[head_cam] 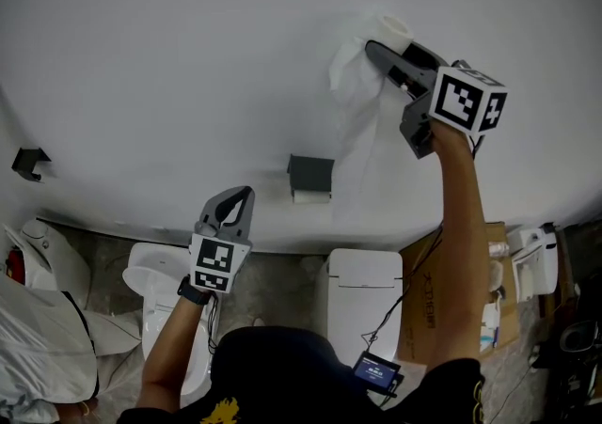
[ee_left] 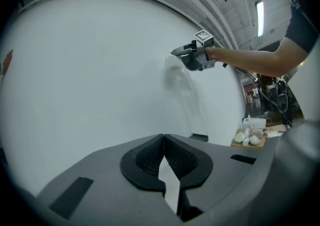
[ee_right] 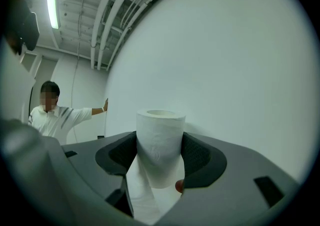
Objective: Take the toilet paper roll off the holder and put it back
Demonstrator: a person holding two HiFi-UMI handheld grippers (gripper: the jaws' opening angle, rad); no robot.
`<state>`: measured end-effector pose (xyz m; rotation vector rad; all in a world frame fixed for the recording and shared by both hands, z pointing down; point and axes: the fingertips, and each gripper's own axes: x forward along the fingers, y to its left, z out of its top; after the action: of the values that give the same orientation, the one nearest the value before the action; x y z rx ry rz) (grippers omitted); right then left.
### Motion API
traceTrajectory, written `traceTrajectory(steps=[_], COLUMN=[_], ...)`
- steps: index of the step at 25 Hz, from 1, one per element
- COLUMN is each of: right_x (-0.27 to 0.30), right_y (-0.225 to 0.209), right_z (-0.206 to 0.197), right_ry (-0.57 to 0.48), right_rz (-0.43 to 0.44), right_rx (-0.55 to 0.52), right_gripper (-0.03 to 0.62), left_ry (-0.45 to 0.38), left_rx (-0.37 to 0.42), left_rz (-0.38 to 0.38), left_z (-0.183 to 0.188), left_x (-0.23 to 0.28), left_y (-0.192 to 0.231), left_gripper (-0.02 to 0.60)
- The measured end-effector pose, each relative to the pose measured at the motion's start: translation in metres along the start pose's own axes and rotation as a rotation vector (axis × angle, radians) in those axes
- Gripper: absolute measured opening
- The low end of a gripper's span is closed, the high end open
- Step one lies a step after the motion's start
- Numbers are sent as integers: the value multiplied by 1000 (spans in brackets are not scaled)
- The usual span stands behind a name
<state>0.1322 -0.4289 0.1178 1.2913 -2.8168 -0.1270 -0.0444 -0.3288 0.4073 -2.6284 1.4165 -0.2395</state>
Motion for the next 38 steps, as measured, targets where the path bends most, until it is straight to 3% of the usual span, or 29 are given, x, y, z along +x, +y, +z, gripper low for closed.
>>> traceTrajectory(steps=[16,23,32,38], right_x=[8,6,2,5], right_y=[5,14,7,13], right_z=[-42,-82,-123,-159], right_ry=[34,53,74,87], right_rz=[11,-11,-44,-70], right_rx=[13,13,-1,13], right_gripper=[268,268,268,268], left_ry=[-5,-17,6,-13], left_rx=[-18,-31,-23,-62], left_rz=[31,63,48,64], left_z=[-3,-10,-12,-12], left_x=[-4,-14,-9,-13], left_y=[0,4,-2,-6], left_gripper=[17,17,17,18])
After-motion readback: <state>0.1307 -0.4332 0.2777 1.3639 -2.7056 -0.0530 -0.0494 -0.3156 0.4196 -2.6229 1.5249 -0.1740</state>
